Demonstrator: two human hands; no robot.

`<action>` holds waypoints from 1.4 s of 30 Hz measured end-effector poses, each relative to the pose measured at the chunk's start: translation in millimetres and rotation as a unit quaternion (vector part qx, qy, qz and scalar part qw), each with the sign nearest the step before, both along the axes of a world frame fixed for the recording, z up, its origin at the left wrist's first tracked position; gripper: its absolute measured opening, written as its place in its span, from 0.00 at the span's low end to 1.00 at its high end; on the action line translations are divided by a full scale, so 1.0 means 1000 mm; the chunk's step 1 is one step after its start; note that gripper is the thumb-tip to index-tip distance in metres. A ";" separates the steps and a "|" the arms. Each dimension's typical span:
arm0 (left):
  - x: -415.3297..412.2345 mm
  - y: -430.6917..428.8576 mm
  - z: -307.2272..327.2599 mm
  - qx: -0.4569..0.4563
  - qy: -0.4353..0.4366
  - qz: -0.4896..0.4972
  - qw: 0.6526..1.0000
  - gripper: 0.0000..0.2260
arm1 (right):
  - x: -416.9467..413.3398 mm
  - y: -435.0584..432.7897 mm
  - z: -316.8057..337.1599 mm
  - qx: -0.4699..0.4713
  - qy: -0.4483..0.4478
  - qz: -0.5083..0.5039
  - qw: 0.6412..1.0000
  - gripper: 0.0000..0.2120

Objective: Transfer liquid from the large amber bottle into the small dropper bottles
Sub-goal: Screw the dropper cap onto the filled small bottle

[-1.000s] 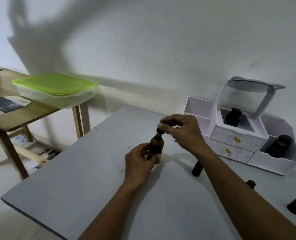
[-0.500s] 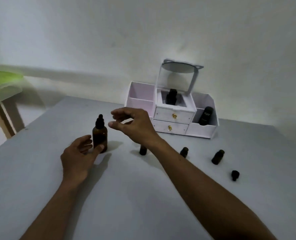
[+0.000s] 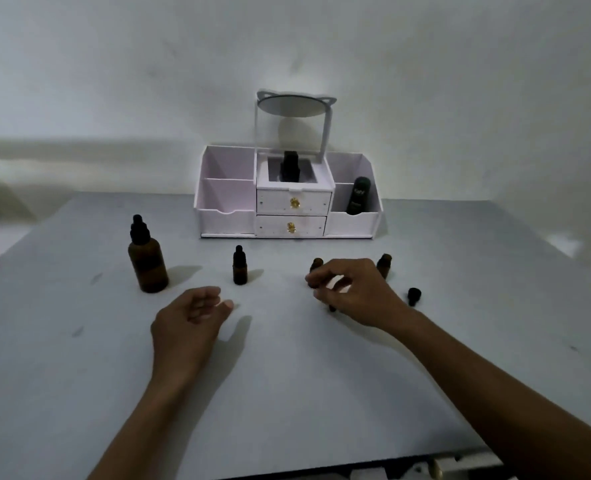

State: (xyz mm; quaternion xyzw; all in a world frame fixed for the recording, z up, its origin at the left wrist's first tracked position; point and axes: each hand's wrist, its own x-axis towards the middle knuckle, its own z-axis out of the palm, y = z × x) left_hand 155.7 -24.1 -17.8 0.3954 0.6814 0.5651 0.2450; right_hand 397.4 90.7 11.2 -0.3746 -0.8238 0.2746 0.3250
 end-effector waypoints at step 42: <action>0.084 0.123 -0.021 0.010 0.165 -0.170 0.971 0.16 | -0.005 0.058 -0.022 -0.044 0.257 -0.122 0.958 0.10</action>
